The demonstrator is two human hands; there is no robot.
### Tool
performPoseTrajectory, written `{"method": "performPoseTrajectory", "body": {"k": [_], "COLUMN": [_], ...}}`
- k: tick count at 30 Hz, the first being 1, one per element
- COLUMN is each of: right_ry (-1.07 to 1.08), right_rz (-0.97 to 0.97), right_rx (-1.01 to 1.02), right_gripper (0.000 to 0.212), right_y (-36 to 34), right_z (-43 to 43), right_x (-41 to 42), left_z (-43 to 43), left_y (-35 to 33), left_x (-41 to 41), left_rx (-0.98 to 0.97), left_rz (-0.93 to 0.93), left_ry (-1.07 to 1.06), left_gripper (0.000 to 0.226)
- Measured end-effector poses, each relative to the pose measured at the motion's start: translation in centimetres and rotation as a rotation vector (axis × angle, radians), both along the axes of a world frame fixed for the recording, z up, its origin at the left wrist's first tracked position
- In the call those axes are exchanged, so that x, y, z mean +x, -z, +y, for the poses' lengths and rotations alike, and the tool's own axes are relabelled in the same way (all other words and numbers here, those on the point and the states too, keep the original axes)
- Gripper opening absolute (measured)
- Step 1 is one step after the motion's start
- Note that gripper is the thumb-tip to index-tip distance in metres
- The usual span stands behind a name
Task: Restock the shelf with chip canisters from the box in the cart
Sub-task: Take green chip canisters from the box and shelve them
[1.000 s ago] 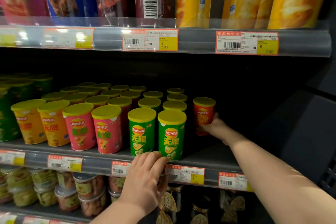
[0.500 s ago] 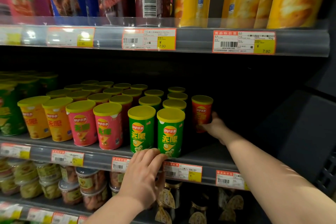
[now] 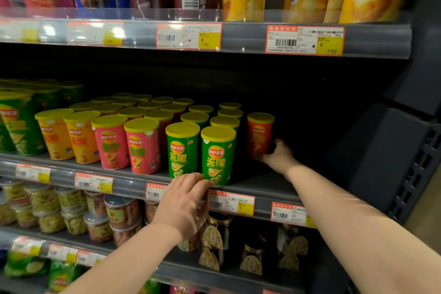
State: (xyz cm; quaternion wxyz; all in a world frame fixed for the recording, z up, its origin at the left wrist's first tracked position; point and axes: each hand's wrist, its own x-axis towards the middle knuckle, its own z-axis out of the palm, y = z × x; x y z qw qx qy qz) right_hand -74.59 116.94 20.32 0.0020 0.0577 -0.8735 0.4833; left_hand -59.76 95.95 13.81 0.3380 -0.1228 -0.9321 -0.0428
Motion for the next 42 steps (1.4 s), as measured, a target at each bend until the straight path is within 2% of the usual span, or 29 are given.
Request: {"method": "performPoseTrajectory", "body": {"k": [3,7,10,13,15,21,27,31,42], "right_ry": [0.019,-0.003,-0.04,-0.05,-0.104,-0.293,-0.451,-0.556,-0.873], "right_rz": [0.033,0.138,0.332,0.469,0.49,0.46,0.464,0.446,0.457], "right_rx": [0.156,0.485,0.683,0.781,0.804,0.803,0.905,0.896,0.887], "right_gripper": [0.067,0.052,0.045,0.042,0.039,0.038,0.04,0.046,0.041], "right_y": [-0.1,-0.8,-0.9,-1.2,-1.1,0.8,3.7,5.3,9.4], "right_z": [0.1,0.5,0.6,-0.5,-1.8,-7.2,-14.7,-20.2,-33.1], "right_x": [1.2,4.1,7.4,11.1,13.4,19.0,24.1,28.0,38.6], "left_z": [0.4,1.0,1.1,0.3,-0.7,-5.5,-11.6,-15.8,-25.2], "left_y": [-0.4,-0.8,-1.4,-1.3,-1.0,0.0,1.8,3.1,6.6], "left_x": [0.6,1.5,2.9,4.7,6.0,11.6,18.5,23.9,38.1], "left_rx": [-0.041,-0.128,-0.156,-0.118,-0.127,-0.157,-0.096,-0.056,0.065], "left_rz": [-0.064,-0.15,-0.221,-0.343,-0.442,-0.523,-0.605,-0.645,-0.73], "left_ry": [-0.046,-0.139,-0.169,-0.139,-0.188,-0.247,-0.345,-0.417,-0.696], "left_gripper": [0.067,0.077,0.077,0.072,0.07,0.059,0.06,0.059,0.06]}}
